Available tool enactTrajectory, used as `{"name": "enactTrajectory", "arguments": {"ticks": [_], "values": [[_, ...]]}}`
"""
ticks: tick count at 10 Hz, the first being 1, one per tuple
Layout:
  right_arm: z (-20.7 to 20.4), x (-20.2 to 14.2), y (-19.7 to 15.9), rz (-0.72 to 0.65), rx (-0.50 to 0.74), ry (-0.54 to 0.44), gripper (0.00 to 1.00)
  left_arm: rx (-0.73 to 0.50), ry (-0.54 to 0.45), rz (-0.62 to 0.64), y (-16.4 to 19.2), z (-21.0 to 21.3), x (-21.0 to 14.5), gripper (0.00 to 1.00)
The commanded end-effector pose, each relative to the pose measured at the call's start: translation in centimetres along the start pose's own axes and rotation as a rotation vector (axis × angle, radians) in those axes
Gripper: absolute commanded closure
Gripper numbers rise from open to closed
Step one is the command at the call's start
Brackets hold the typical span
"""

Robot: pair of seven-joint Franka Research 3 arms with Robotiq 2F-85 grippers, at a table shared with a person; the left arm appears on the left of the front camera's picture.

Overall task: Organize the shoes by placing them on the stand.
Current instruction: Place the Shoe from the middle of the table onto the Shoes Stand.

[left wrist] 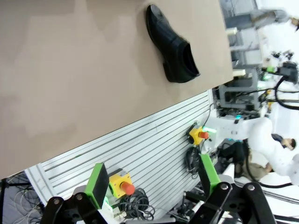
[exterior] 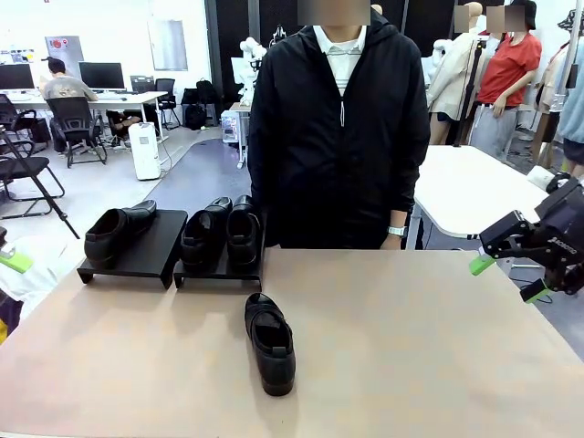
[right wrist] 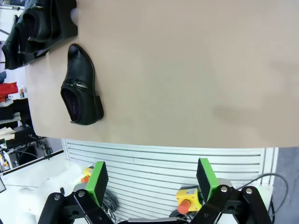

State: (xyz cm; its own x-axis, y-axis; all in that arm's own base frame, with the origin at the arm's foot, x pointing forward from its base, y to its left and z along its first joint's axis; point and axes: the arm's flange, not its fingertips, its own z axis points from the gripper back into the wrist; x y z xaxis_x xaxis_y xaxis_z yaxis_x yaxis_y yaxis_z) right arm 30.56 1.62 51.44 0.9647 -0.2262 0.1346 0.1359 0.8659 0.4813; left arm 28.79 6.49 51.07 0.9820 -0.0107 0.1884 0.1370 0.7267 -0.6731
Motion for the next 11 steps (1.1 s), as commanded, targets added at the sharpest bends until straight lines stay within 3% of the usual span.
{"name": "enactTrajectory", "arguments": {"ticks": [1, 3, 5, 7, 8, 11], "values": [[0.3, 0.1, -0.1, 0.013, 0.029, 0.002, 0.00, 0.145, 0.074, -0.044, -10.4, -8.4, -1.5, 0.00], [0.3, 0.1, -0.1, 0.013, 0.029, 0.002, 0.00, 0.391, 0.163, 0.020, -20.2, -21.2, -1.8, 0.00], [0.3, 0.1, -0.1, 0.013, 0.029, 0.002, 0.00, 0.558, 0.041, 0.055, -24.8, -29.1, -2.7, 0.00], [0.3, 0.1, -0.1, 0.013, 0.029, 0.002, 0.00, 0.604, -0.077, 0.090, -24.5, -30.0, -2.1, 0.00], [0.3, 0.1, -0.1, 0.013, 0.029, 0.002, 0.00, 0.509, 0.031, -0.013, -25.4, -29.6, -7.2, 0.00], [0.3, 0.1, -0.1, 0.013, 0.029, 0.002, 0.00, 0.509, 0.031, -0.013, -25.4, -29.6, -7.2, 0.00]]}}
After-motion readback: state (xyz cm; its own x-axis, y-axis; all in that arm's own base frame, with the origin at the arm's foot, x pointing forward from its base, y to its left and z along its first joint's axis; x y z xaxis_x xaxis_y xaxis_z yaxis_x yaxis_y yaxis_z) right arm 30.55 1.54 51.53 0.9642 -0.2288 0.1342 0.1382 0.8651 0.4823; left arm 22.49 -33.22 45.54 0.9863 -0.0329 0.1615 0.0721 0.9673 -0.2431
